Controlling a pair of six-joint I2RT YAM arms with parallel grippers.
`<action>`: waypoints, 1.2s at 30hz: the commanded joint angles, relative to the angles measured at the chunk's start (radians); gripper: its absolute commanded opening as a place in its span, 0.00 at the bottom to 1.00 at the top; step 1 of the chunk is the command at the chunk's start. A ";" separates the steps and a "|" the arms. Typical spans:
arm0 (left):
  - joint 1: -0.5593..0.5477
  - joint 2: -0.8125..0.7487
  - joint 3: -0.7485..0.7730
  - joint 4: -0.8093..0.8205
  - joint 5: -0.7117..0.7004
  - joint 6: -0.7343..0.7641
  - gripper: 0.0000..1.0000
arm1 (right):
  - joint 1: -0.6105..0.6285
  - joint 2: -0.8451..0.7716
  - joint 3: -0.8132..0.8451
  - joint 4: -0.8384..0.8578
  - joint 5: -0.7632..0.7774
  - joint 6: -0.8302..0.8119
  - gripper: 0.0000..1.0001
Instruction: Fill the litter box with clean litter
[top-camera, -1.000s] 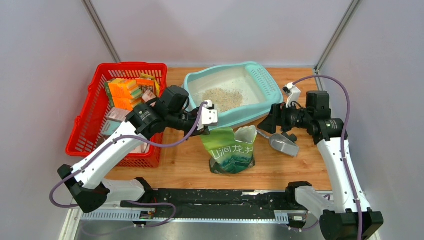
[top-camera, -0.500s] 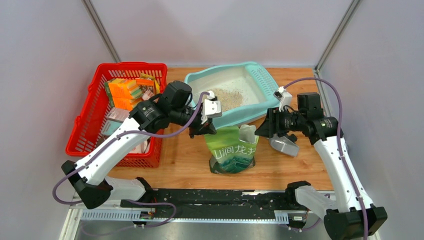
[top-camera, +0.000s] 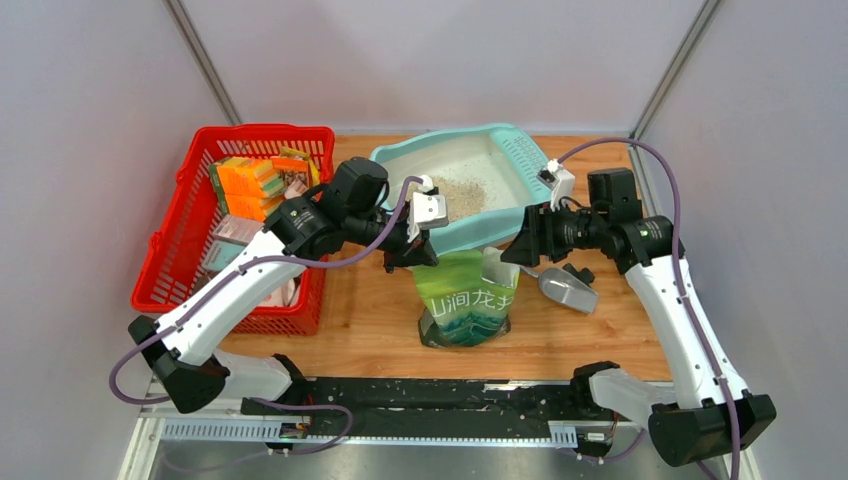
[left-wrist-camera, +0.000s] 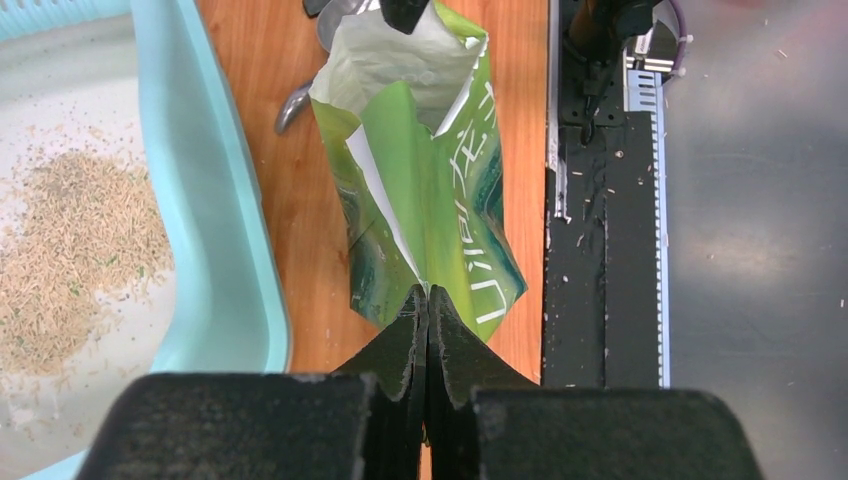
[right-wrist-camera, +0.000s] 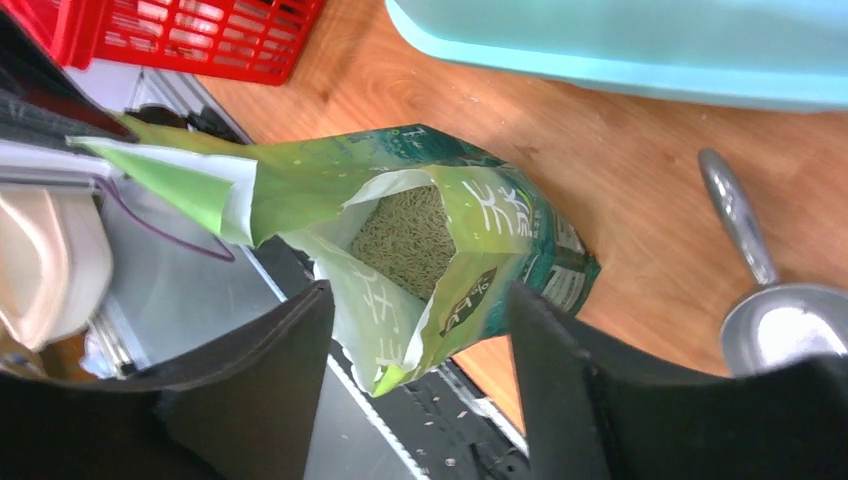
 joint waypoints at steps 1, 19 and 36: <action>0.005 -0.024 0.077 0.100 0.060 0.015 0.00 | -0.034 -0.052 0.021 -0.038 -0.141 -0.146 0.74; 0.005 -0.025 0.067 0.071 0.052 0.033 0.00 | -0.062 -0.343 -0.341 0.126 -0.286 -0.600 0.83; 0.005 -0.017 0.061 0.072 0.046 0.029 0.00 | 0.123 -0.339 -0.470 0.422 -0.184 -0.418 0.67</action>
